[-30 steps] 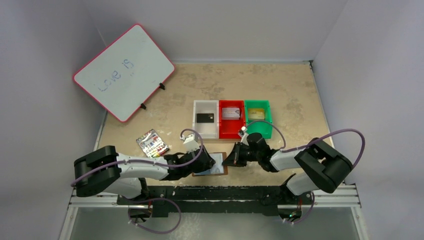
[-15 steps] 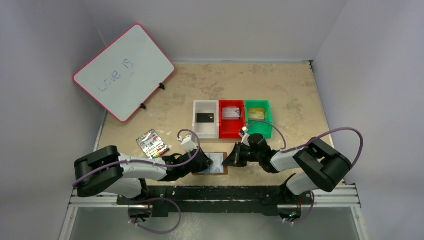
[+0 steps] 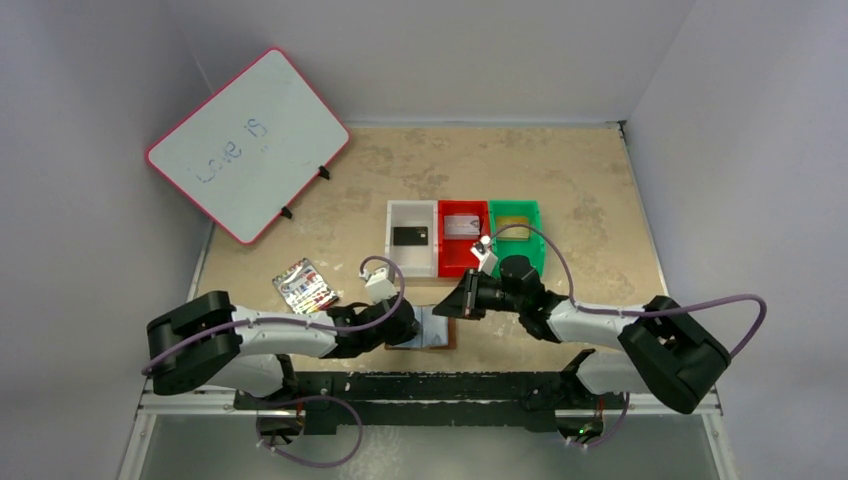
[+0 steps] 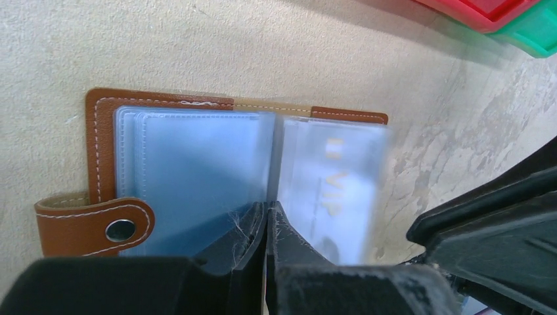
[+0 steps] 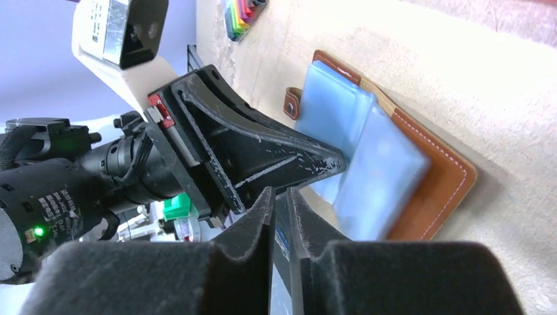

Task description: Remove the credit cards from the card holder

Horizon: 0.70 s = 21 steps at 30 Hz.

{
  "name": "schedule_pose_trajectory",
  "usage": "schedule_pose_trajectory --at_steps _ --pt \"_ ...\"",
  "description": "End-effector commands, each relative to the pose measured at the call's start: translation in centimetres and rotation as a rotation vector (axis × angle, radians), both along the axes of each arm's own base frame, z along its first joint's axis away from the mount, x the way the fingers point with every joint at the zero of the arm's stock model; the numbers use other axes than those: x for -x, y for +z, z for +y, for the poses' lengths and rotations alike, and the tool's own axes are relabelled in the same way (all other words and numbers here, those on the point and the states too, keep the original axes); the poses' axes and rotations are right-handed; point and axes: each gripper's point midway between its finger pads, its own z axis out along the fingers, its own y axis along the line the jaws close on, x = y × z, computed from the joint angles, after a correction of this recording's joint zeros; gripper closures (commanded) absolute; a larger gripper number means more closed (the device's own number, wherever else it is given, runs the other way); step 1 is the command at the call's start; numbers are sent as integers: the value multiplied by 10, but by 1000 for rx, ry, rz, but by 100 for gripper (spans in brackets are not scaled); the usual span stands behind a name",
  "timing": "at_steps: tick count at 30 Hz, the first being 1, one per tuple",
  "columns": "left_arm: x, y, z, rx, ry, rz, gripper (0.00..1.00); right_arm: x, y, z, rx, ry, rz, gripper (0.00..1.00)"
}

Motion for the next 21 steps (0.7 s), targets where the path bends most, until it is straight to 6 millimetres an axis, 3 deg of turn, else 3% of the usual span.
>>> schedule_pose_trajectory --at_steps 1,7,11,14,18,21 --pt "-5 13 -1 0 2 -36 100 -3 -2 0 47 3 0 85" --pt "-6 17 10 -24 20 -48 91 1 -7 4 48 39 18 83" --pt "-10 29 17 -45 29 -83 84 -10 -24 -14 199 -72 37 73" --pt "-15 39 25 -73 54 -110 79 -8 -20 -19 205 -86 32 69" --pt "-16 36 45 -143 99 -111 75 -5 -24 -22 223 -80 45 66" --pt "-12 31 48 -147 90 -102 72 -1 -31 -24 242 -73 64 66"
